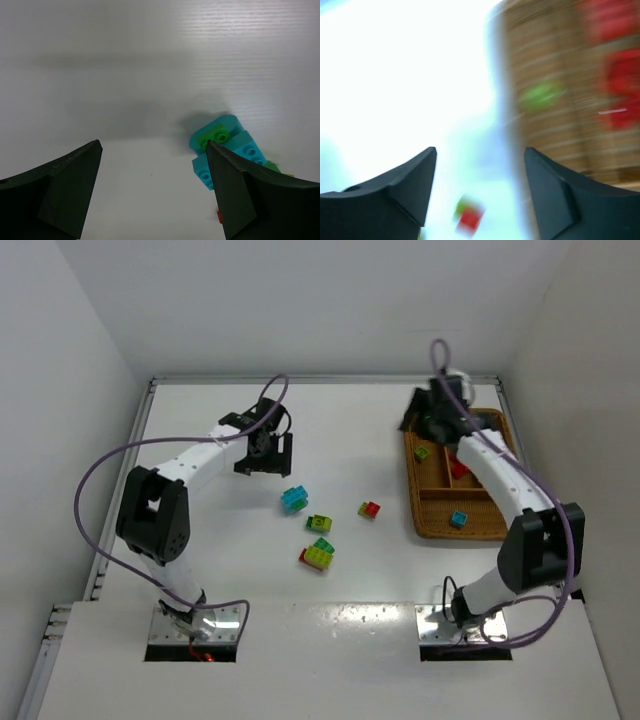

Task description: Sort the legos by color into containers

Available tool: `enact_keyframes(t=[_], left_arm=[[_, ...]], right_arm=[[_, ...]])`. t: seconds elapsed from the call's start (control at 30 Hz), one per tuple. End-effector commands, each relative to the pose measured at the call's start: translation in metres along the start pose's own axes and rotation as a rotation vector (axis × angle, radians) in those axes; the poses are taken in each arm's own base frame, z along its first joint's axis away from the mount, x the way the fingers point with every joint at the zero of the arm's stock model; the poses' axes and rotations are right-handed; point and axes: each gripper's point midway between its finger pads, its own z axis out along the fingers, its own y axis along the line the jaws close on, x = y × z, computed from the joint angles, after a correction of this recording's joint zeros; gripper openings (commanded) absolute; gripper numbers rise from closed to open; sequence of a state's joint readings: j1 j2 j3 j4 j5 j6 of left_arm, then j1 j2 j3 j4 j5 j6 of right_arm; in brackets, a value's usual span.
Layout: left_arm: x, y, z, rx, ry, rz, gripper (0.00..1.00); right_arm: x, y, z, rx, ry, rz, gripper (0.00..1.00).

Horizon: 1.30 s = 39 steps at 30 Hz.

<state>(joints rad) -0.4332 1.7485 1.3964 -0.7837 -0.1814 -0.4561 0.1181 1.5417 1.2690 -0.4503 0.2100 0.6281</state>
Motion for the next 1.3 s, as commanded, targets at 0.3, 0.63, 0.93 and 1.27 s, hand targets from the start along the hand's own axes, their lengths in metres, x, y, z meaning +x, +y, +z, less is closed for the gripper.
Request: enact_keyframes(t=[0.3, 0.63, 0.93, 1.27], left_arm=[[-0.013, 0.031, -0.024, -0.006, -0.089, -0.180, 0.92], [-0.005, 0.031, -0.020, -0.004, -0.068, -0.176, 0.92], [-0.002, 0.032, -0.019, -0.008, -0.059, -0.166, 0.92], [0.004, 0.032, -0.015, -0.003, -0.047, -0.155, 0.92]], right_arm=[[0.226, 0.061, -0.042, -0.120, 0.497, -0.182, 0.77], [0.242, 0.060, -0.026, -0.070, 0.496, -0.098, 0.60], [0.247, 0.048, -0.013, 0.011, 0.484, -0.105, 0.54], [0.233, 0.049, -0.006, 0.043, 0.439, -0.132, 0.30]])
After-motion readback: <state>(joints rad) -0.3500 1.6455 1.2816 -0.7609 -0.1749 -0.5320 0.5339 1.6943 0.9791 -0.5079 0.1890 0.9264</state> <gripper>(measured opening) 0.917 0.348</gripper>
